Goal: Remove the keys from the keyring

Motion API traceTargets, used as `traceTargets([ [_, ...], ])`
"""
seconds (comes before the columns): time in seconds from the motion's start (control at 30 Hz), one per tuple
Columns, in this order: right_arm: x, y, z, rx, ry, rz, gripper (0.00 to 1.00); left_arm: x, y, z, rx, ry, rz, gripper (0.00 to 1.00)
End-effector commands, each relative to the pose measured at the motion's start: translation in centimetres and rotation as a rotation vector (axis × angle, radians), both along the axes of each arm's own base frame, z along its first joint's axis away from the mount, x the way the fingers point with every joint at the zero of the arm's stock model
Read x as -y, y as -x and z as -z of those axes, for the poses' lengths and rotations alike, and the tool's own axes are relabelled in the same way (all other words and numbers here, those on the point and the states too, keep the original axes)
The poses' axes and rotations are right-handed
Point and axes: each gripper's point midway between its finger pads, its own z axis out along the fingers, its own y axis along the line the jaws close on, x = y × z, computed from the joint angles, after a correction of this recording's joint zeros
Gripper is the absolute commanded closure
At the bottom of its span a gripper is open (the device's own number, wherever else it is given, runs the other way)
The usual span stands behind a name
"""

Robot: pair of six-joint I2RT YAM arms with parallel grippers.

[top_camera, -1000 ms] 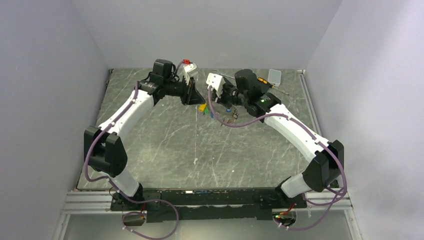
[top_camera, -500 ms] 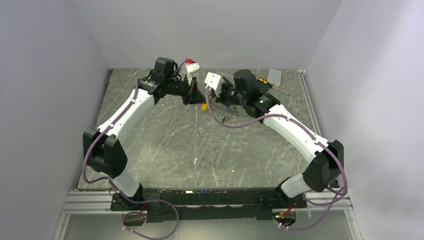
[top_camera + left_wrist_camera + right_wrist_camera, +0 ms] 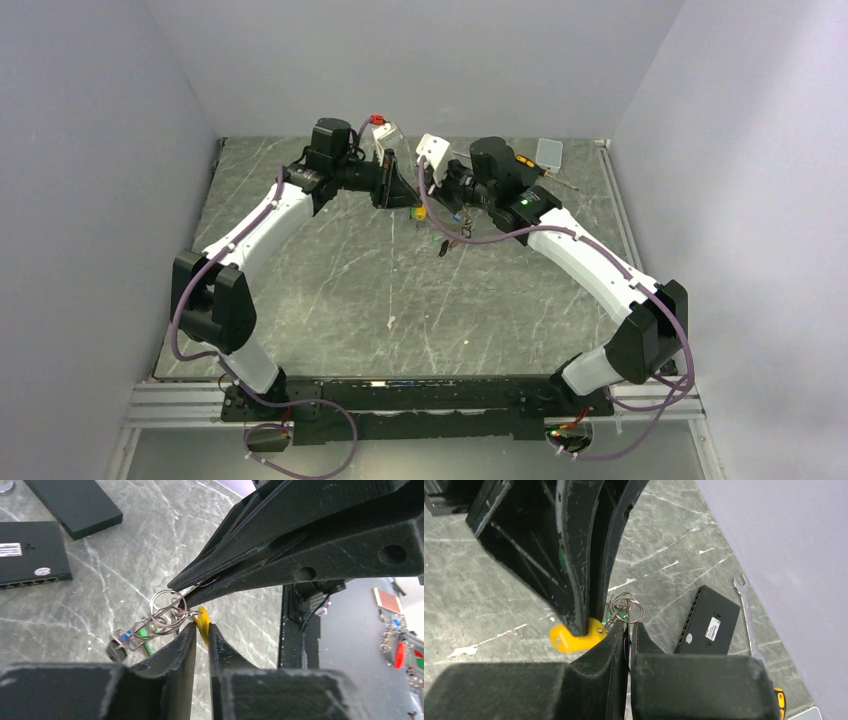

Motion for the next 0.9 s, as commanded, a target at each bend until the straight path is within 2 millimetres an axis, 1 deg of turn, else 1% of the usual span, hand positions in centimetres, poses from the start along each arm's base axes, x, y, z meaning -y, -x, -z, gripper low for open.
traceTargets([
  [0.0,-0.6,-0.9,-6.6,0.129,-0.153,0.013,1.00,0.9,0.5,-0.8,-0.029,0.056,0.044,0.77],
  [0.07,-0.6,-0.9,-6.8,0.117,-0.170,0.018,1.00,1.0,0.4,-0.7,-0.033,0.060,0.040,0.73],
  [0.37,-0.5,-0.7,-6.7,0.082,-0.201,0.019,1.00,0.9,-0.3,-0.7,-0.027,0.053,0.004,0.68],
  [0.43,-0.5,-0.6,-6.7,0.075,-0.205,0.016,1.00,1.0,-0.5,-0.7,-0.029,0.055,-0.004,0.65],
  [0.53,-0.6,-0.5,-6.6,0.065,-0.212,0.014,1.00,1.0,-1.2,-0.3,-0.032,0.046,-0.036,0.60],
  [0.73,-0.5,-0.5,-6.7,0.068,-0.209,0.019,1.00,0.0,-3.6,0.6,0.010,-0.028,-0.173,0.60],
  [0.87,-0.4,-0.4,-6.6,0.065,-0.205,0.020,1.00,-0.4,-4.2,0.8,0.022,-0.050,-0.210,0.59],
])
